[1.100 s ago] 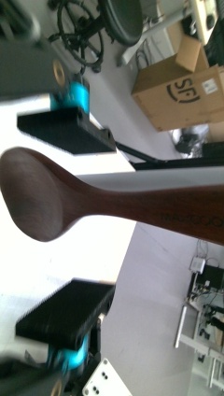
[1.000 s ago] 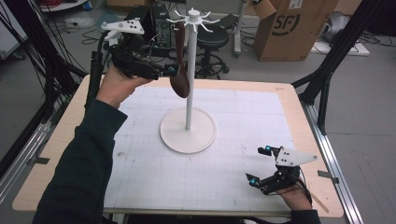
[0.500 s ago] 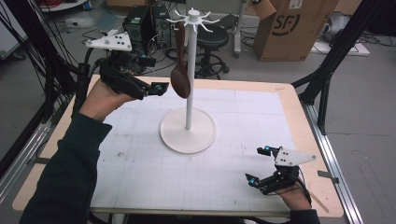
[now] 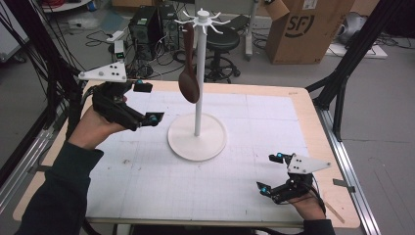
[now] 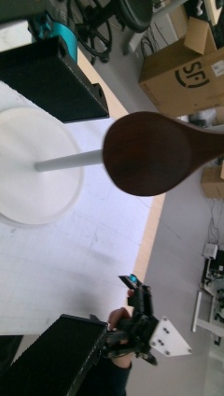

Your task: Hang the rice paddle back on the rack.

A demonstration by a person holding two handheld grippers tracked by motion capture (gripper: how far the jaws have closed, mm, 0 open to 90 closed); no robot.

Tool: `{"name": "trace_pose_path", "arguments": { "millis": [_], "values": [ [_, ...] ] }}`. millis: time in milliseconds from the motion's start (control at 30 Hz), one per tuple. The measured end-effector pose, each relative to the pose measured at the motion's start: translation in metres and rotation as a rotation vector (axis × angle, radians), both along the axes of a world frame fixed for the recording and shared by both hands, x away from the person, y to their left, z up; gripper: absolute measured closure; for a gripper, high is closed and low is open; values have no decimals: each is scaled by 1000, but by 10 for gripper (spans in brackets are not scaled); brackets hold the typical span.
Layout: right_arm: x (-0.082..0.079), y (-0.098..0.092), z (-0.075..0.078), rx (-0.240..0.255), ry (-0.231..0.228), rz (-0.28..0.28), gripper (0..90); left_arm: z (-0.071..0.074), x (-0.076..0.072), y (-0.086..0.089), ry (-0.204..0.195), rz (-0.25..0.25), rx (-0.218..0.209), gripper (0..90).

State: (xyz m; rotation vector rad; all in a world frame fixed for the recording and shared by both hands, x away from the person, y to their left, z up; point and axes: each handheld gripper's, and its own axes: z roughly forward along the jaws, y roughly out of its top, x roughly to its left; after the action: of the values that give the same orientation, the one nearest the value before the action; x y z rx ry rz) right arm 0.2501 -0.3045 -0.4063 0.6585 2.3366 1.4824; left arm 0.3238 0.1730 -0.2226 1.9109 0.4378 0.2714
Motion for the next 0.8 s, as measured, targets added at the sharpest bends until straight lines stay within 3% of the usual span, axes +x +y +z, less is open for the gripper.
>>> {"name": "trace_pose_path", "arguments": {
  "millis": [233, 400, 800],
  "values": [
    [0, 0, 1, 5, 0, 2, 5, -18, -13, 9, 5, 11, 42, 21],
    [0, 1, 1, 4, 2, 4, 5, -31, -21, 17, 16, 20, 33, 21],
    [0, 1, 2, 11, 2, 5, 5, -72, -37, 35, 47, 54, 68, 22]
  ]
}}
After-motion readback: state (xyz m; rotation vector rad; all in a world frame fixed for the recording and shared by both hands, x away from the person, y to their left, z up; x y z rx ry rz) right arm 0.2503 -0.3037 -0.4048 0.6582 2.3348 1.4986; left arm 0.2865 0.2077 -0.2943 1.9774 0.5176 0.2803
